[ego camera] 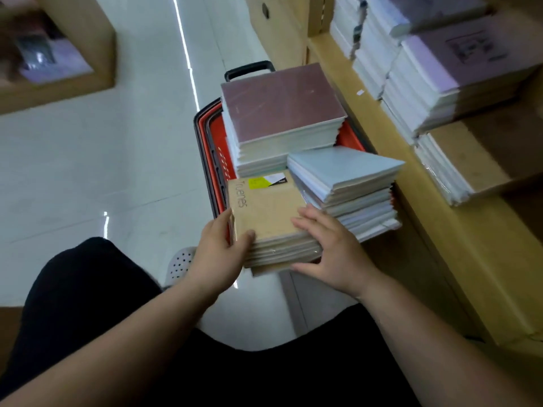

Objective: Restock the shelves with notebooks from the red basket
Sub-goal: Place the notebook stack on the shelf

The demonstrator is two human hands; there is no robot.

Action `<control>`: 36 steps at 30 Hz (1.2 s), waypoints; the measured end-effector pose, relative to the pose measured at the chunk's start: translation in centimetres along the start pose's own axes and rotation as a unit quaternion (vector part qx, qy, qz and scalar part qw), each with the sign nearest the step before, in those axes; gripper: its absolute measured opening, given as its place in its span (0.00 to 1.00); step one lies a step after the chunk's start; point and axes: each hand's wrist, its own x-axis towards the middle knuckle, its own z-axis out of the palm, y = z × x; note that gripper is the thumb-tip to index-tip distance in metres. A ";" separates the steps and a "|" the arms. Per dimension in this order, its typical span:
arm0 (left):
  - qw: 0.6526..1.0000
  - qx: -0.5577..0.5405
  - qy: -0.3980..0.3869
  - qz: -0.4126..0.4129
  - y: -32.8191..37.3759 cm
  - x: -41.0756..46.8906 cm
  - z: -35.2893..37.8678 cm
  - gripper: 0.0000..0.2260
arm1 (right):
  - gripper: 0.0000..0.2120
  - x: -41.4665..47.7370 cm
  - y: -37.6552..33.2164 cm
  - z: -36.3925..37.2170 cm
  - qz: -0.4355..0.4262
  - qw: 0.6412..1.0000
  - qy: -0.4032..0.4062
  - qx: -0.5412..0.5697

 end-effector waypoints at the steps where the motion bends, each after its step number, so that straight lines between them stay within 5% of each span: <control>1: 0.999 -0.034 0.002 -0.003 0.0 -0.5 0.5 0.16 | 0.41 -0.1 0.4 0.3 -0.010 1.000 -0.010 -0.016; 11: 0.945 -0.283 -0.032 -0.159 1.9 -1.8 2.8 0.26 | 0.45 -0.7 0.9 1.8 -0.019 0.999 0.011 -0.039; 23: 0.913 -0.364 0.033 -0.183 2.7 -1.2 2.8 0.25 | 0.39 -0.9 -1.9 1.9 0.028 0.998 0.046 0.009; 30: 0.905 -0.372 0.035 -0.203 2.7 -1.5 0.6 0.25 | 0.28 -1.0 -6.0 2.3 0.160 0.952 0.195 0.175; 36: 0.923 -0.337 0.012 -0.187 1.2 -2.6 0.2 0.27 | 0.22 -0.6 -6.0 2.6 0.322 0.892 0.150 0.278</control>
